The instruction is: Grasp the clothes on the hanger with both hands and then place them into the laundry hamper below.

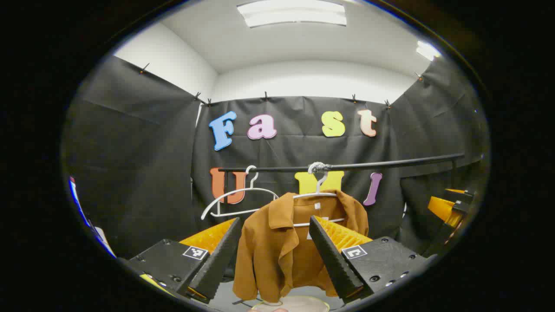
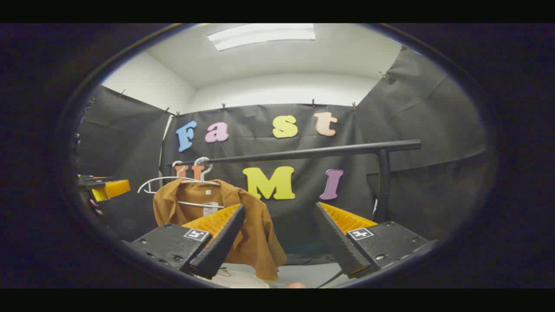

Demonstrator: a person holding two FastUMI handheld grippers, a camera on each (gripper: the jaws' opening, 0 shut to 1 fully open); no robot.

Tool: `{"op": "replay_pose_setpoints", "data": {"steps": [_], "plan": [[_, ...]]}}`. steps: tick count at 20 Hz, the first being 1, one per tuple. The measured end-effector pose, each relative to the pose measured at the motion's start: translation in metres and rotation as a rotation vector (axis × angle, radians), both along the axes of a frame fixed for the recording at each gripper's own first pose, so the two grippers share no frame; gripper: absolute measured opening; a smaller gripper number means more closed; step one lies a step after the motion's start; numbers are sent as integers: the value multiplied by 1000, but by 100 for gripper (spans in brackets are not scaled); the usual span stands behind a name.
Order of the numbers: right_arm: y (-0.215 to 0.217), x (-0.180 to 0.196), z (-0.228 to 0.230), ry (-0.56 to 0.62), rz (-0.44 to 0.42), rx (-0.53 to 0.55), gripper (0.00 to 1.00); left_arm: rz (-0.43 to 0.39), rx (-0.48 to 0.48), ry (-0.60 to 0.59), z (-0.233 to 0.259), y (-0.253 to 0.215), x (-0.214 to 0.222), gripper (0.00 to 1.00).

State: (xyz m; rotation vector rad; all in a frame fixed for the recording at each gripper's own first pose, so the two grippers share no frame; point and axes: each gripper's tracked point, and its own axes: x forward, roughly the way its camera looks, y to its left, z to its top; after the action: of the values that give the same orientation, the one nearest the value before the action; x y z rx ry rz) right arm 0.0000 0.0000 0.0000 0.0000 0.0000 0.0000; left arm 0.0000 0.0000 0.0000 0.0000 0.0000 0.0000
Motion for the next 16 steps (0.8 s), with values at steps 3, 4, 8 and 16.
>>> {"op": "replay_pose_setpoints", "data": {"steps": [3, 4, 8, 16], "plan": [[2, 0, -1, 0, 7, 4, 100, 17, -13, -12, 5, 5, -2, 100], [1, 0, 1, -7, 2, 8, 100, 21, -14, -20, 7, 6, -3, 100], [9, 4, 5, -8, 16, 29, 100, 32, 8, -43, 13, 8, -6, 100], [32, 6, 4, -17, 46, -7, 100, 13, 16, -58, 12, 7, -4, 100]]}}
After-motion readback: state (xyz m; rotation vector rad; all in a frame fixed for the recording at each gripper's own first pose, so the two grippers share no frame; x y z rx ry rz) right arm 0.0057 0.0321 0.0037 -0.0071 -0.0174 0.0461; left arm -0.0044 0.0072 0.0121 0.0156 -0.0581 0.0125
